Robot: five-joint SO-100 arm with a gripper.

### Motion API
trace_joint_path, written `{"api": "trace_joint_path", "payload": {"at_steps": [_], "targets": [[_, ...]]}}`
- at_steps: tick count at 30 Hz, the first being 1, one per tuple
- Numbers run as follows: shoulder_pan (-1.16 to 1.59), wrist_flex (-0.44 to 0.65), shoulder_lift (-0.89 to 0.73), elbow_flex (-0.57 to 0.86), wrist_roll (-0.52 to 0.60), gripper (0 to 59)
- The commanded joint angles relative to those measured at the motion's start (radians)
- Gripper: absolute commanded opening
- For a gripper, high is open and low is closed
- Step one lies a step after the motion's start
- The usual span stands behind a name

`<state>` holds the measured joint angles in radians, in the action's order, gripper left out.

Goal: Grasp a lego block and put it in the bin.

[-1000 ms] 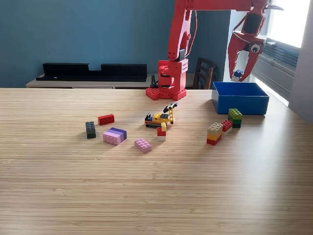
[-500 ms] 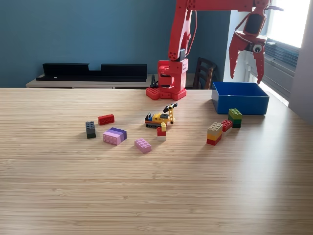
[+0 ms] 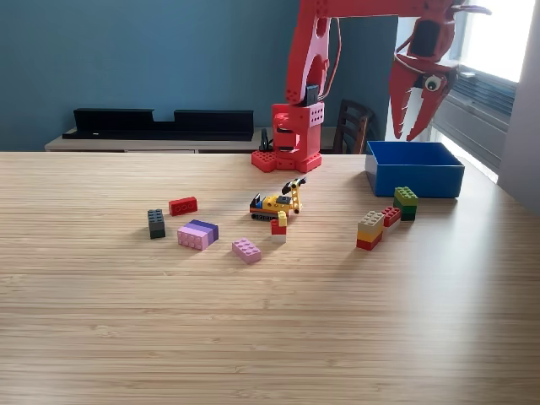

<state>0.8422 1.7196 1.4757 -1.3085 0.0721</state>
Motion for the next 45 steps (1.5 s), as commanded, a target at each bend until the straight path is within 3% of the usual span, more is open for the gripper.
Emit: {"api": "trace_joint_path", "payload": {"at_steps": [1,12,33,45], "targets": [[-0.206,0.029,0.034,0.089,0.003,0.1],[-0.469,0.029,0.034,0.146,-0.051,0.1],[-0.65,0.026,0.034,0.207,-0.118,0.1],[-0.94,0.025,0.021,0.341,-0.141,0.1]]}}
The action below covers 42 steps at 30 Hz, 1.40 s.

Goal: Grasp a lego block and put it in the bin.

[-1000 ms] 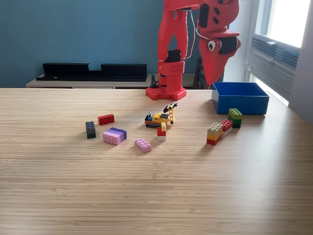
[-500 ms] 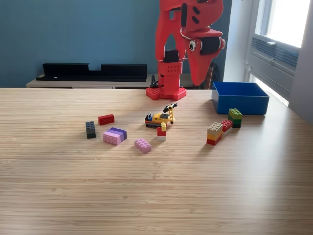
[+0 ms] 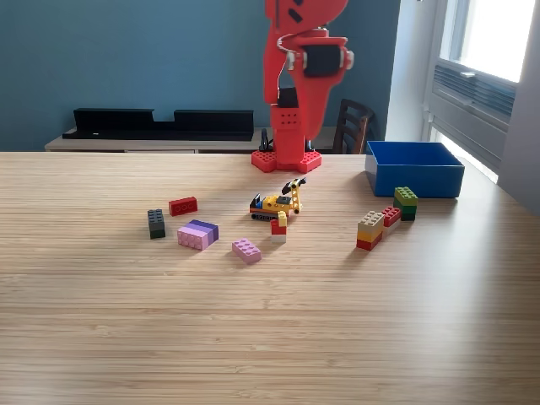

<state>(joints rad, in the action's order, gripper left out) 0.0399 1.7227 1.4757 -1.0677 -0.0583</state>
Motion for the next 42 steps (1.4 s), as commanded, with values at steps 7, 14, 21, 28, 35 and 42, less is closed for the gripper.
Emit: {"api": "trace_joint_path", "payload": {"at_steps": [7,14,21,28,35,42], "targets": [[-0.314,0.014,0.017,0.078,-0.104,0.1],[-0.42,-0.026,0.017,0.043,-0.249,0.1],[-0.477,-0.091,0.029,-0.071,-0.383,0.1],[-0.548,-0.265,0.032,-0.276,-0.469,0.1],[-0.549,-0.407,0.034,-0.434,-0.548,4.3],[-0.546,-0.417,0.032,-0.494,-0.63,21.7]]}}
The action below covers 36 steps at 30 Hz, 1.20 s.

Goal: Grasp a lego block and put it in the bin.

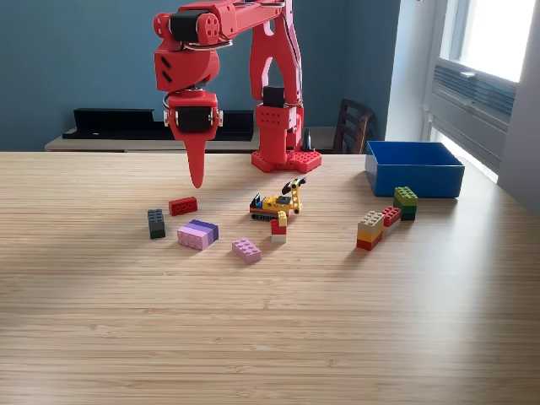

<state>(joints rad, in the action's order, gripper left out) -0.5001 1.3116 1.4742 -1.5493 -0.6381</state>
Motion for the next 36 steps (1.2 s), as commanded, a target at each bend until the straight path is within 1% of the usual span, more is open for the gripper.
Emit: {"api": "trace_joint_path", "payload": {"at_steps": [1,5,10,14,17,21,26,30,36], "targets": [[-0.011,-0.006,0.034,-0.02,-0.063,23.8],[-0.032,-0.006,0.034,-0.051,-0.121,28.5],[-0.083,-0.005,0.034,-0.051,-0.184,29.0],[-0.115,0.002,0.034,-0.008,-0.199,27.3],[-0.132,0.046,0.034,0.021,-0.225,26.3],[-0.163,0.071,0.034,0.015,-0.256,25.1],[-0.19,0.069,0.034,-0.02,-0.305,23.6],[-0.201,0.057,0.034,-0.043,-0.336,22.8],[-0.204,-0.04,0.034,-0.089,-0.339,20.8]]}}
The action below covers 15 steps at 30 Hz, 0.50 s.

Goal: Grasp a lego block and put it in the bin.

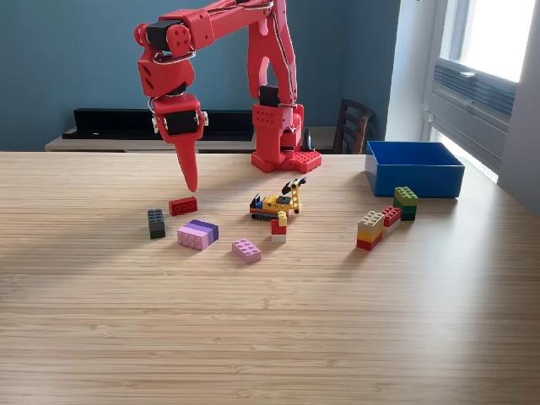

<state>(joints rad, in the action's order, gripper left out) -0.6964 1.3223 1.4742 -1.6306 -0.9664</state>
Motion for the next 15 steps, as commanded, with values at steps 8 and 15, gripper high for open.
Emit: {"api": "trace_joint_path", "payload": {"at_steps": [8,15], "targets": [[-0.006,-0.221,0.031,-0.118,0.028,19.8],[-0.005,-0.362,0.025,-0.253,0.046,19.7]]}}
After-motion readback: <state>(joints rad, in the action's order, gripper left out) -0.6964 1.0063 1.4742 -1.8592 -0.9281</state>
